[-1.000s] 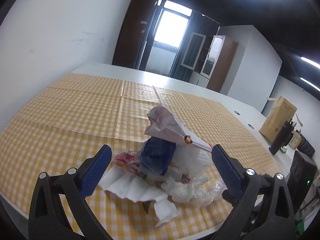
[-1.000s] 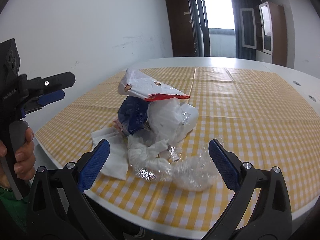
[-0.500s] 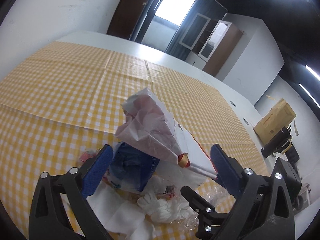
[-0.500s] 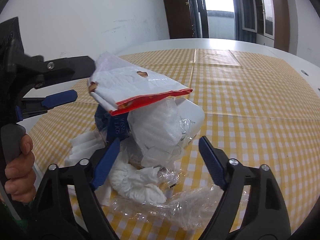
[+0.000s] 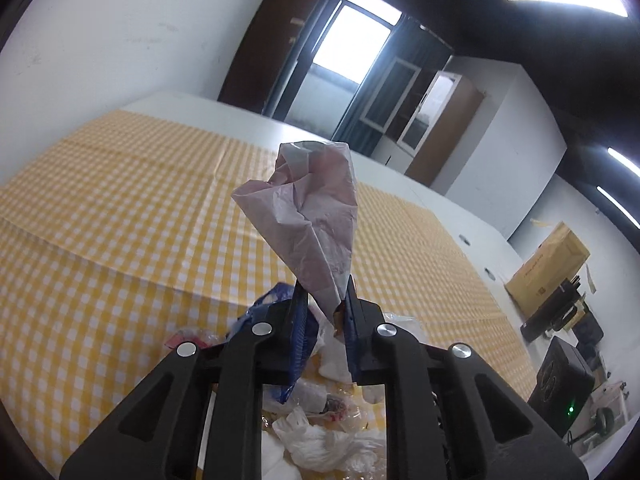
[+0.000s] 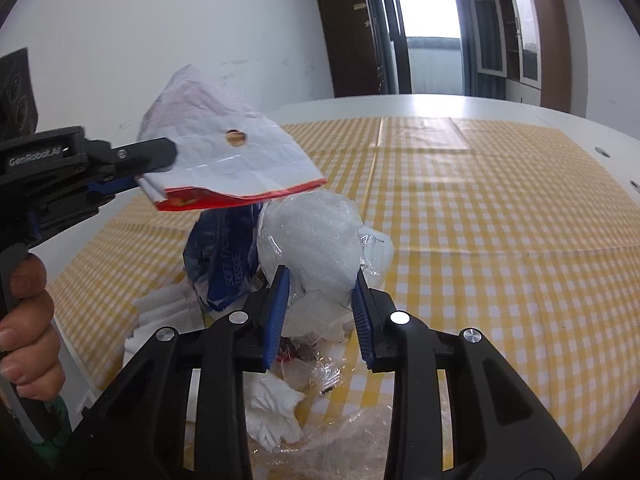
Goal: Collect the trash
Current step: 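Lift both held items off the table and carry them down toward the blue wastebasket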
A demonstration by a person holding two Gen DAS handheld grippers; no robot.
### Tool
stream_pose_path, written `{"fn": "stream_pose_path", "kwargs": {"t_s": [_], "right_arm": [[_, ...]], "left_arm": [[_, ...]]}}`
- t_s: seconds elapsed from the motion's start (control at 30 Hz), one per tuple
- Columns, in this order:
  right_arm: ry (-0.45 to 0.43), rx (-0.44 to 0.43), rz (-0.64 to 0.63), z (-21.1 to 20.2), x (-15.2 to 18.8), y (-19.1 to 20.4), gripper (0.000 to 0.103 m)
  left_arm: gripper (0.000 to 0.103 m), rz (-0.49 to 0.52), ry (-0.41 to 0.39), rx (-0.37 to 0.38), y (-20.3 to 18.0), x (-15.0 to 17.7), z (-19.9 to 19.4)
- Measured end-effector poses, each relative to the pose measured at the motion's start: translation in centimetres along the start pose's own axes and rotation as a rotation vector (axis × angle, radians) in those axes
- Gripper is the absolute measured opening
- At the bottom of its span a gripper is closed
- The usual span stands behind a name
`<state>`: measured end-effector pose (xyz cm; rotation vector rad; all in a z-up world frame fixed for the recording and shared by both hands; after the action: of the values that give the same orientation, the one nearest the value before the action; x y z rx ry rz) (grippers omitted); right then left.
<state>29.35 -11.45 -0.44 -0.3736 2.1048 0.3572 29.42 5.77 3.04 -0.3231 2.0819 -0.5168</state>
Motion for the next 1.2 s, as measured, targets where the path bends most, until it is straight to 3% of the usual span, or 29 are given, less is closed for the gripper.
{"fn": "stream_pose_path", "kwargs": {"t_s": [0.33,0.7,1.03,1.2], "right_arm": [[-0.105,0.001,-0.029,-6.1,-1.4,-0.4,0.028],[-0.176,-0.039,-0.024,-14.8,2.0,0.2,0.028],[-0.143,-0.087,-0.056,-20.3,7.8,1.3,0.028],[-0.099,-0.104,-0.074,-21.7,11.4,2.5,0.028]], "left_arm": [[0.014,0.023,-0.123,0.048,-1.4,0.2,-7.7],[0.013,0.132,-0.16,0.08,-3.1,6.5,-16.6],[0.013,0.222,-0.121,0.076,-1.8,13.5,-21.6],[0.012,0.226,-0.039,0.079,-0.1,17.2,-22.1]]}}
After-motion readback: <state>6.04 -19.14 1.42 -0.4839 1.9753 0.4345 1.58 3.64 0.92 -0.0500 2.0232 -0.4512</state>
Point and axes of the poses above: each gripper's, at about its wrist camera, not at the fingertips, and z roughly the way its jaws point, y to its left, x to its underside, the point moved 5 cm from there along z, roughly the way its jaws point, and after that the axes turned 4 degrees about -z, right-handed, at the moved point
